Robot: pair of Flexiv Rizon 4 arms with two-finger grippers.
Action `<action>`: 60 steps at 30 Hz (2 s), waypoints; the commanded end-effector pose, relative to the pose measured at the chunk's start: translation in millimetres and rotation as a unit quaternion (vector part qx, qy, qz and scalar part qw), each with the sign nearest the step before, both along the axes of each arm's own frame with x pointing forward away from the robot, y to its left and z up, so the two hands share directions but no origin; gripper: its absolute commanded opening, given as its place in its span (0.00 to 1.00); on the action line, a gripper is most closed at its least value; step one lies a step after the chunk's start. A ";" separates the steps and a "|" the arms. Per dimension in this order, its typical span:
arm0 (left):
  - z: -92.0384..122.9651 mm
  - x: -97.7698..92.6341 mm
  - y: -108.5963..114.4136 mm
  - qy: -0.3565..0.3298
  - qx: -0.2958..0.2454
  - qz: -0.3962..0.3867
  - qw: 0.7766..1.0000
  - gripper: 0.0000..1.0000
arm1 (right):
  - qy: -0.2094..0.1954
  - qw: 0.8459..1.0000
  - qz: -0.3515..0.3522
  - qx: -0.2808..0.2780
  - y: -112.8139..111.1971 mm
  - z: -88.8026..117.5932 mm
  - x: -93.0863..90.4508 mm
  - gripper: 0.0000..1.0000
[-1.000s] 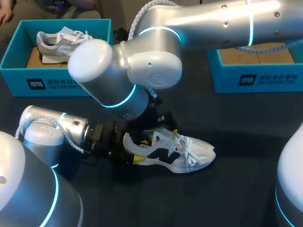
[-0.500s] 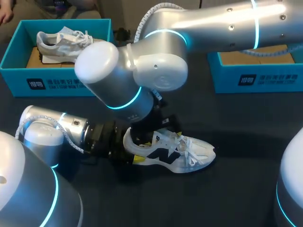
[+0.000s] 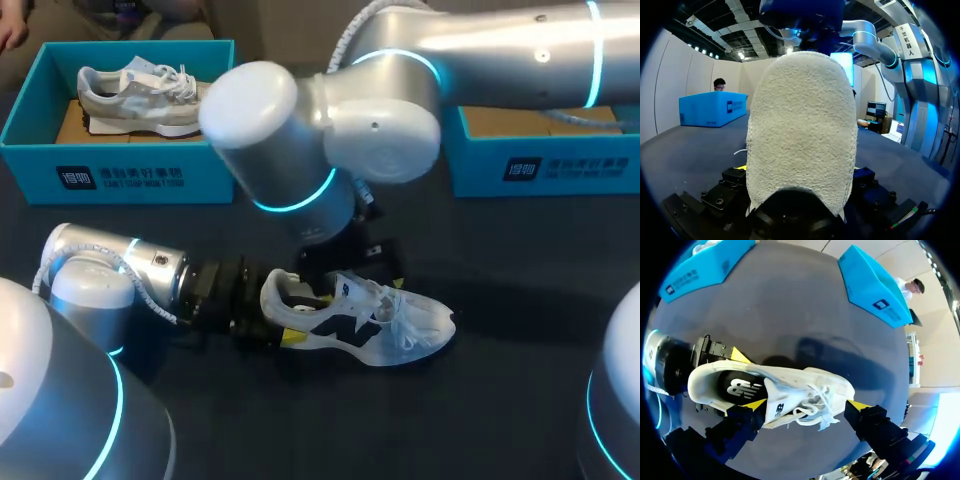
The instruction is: Take the shoe out of the shoebox, open the shoe tongue, remove and reinsert the insole, then place the shoe into the shoebox
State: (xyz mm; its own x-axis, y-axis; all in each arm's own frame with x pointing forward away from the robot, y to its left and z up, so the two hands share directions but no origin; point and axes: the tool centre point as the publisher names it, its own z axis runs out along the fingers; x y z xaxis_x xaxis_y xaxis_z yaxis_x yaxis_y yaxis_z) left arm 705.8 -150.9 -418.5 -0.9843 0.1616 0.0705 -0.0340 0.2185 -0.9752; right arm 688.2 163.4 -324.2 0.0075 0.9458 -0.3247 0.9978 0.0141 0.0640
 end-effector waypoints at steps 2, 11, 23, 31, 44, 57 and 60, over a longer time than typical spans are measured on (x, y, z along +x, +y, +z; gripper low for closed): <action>-0.4 -1.9 -0.8 0.000 0.002 -0.001 1.000 0.00 | -0.067 0.972 -0.216 0.069 -14.4 -0.5 -2.0 0.91; -0.4 -1.9 -0.8 0.000 0.002 -0.001 1.000 0.00 | -0.037 0.976 -0.194 0.096 -20.3 3.7 -0.2 0.55; -0.4 -1.9 -0.8 0.000 0.002 -0.001 1.000 0.00 | 0.008 0.978 -0.155 0.137 -10.4 -6.8 3.5 0.59; -0.4 -1.9 -0.8 0.000 0.002 -0.001 1.000 0.00 | 0.023 0.979 -0.145 0.144 -2.8 -10.7 1.7 0.44; -0.4 -1.9 -0.8 0.000 0.002 -0.001 1.000 0.00 | 0.034 0.971 -0.087 0.222 -23.7 2.0 -6.7 0.00; -0.4 -1.9 -0.8 0.000 0.002 -0.001 1.000 0.00 | 0.038 0.951 -0.044 0.304 -64.0 7.0 -15.8 0.00; -0.4 -1.9 -0.8 0.000 0.002 -0.001 1.000 0.00 | 0.042 0.947 -0.037 0.317 -70.1 3.8 -16.0 0.00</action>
